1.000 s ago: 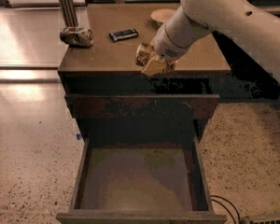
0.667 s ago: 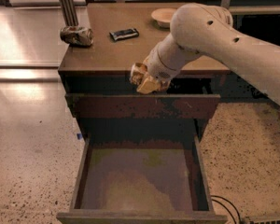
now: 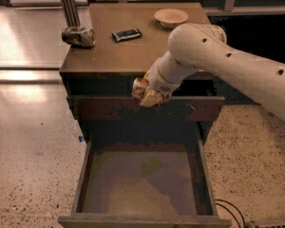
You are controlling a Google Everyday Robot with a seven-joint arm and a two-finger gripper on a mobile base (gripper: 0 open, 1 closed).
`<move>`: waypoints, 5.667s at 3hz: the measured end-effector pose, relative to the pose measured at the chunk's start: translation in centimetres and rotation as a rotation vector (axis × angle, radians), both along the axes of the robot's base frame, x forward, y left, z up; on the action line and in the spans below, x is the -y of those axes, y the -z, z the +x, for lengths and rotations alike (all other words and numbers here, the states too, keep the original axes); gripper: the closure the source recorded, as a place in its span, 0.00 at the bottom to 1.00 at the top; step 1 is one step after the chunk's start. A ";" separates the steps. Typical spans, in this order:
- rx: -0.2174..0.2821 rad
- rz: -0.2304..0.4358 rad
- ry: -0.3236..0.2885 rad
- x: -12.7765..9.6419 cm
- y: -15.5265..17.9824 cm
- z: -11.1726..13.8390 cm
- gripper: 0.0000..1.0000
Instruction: Place orange can into middle drawer
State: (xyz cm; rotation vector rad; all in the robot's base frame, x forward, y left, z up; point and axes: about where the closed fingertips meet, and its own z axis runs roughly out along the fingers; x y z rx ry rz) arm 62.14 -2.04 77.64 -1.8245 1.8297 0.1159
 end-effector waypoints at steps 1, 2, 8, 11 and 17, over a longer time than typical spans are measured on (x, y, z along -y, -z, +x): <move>0.016 0.038 -0.018 -0.2 0.2 -0.6 1.00; 0.017 0.103 -0.038 -0.1 2.2 -4.0 1.00; -0.247 0.248 -0.045 0.4 25.7 -9.2 1.00; -0.337 0.342 0.020 0.6 39.9 -11.2 1.00; -0.344 0.345 0.020 0.4 40.2 -11.5 0.00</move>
Offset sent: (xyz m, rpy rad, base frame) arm -0.0966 -0.0070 -0.0687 0.1642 0.0177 0.0616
